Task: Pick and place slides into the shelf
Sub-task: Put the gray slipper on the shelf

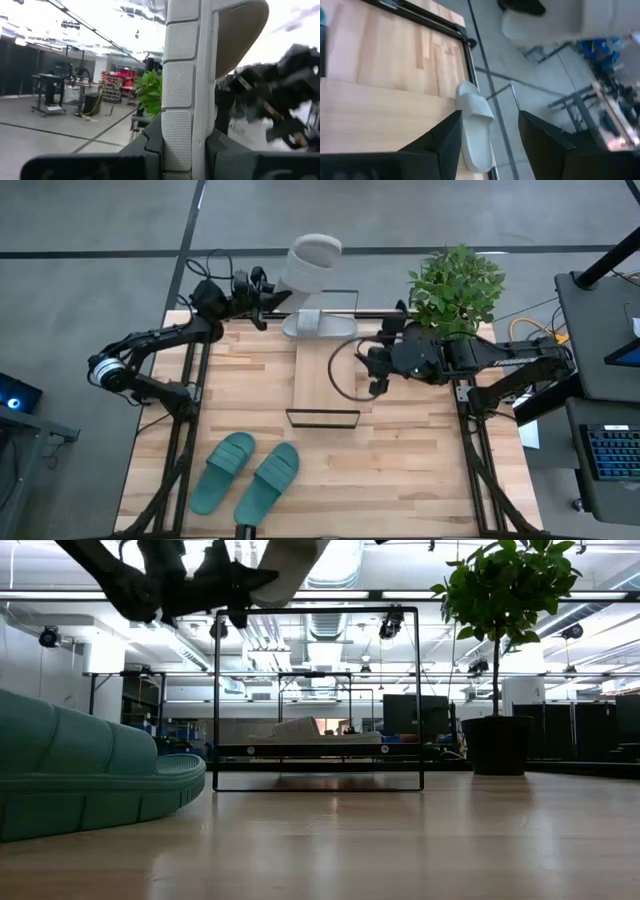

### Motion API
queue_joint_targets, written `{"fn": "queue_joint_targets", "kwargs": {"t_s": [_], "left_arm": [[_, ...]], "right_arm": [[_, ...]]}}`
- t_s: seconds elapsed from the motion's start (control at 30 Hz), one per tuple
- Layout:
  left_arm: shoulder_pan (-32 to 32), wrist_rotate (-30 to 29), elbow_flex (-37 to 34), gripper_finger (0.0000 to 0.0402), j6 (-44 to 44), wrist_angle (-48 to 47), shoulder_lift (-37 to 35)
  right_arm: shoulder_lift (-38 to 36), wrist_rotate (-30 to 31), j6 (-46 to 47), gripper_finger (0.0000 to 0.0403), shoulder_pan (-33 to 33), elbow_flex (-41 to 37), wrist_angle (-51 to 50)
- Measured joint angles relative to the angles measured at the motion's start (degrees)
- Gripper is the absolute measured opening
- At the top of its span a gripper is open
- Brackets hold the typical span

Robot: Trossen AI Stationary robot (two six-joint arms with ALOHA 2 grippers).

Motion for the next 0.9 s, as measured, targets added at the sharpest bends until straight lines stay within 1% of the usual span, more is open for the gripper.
{"fn": "queue_joint_targets", "kwargs": {"t_s": [0.1,0.2,0.23,0.33,0.4,0.47,0.57,0.67,0.83,0.9], "left_arm": [[-0.05,0.91,-0.02,0.0037,-4.45,4.81,3.19],[-0.50,0.99,-0.04,0.0037,-10.99,13.34,7.40],[-0.53,1.06,-0.04,0.0037,-13.77,16.74,8.75],[-0.51,1.23,-0.03,0.0037,-22.25,26.17,12.53],[-0.45,1.79,0.46,0.0037,-26.95,30.61,14.78],[-0.47,1.95,1.12,0.0037,-29.76,31.44,16.00],[-0.89,1.94,2.08,0.0037,-30.46,31.21,17.12],[-1.30,2.54,2.42,0.0037,-31.06,31.03,17.34],[-2.04,4.94,2.55,0.0037,-31.04,31.23,16.52],[-2.64,4.99,2.54,0.0037,-31.02,31.35,16.33]], "right_arm": [[0.10,0.31,-4.79,0.0184,1.63,-3.30,5.78],[0.54,0.84,-12.16,0.0178,2.70,-7.62,14.68],[0.73,2.30,-15.16,0.0176,3.04,-9.14,18.06],[1.74,9.43,-25.75,0.0168,3.68,-13.13,29.72],[2.52,12.15,-33.68,0.0164,3.70,-15.48,37.33],[3.19,12.30,-41.10,0.0159,3.66,-17.56,44.42],[4.25,12.22,-51.45,0.0155,3.63,-19.90,53.31],[5.27,11.40,-59.26,0.0153,3.15,-20.84,56.47],[5.35,4.98,-68.94,0.0158,1.03,-21.91,56.01],[5.37,3.86,-72.67,0.0163,0.08,-22.03,55.95]]}}
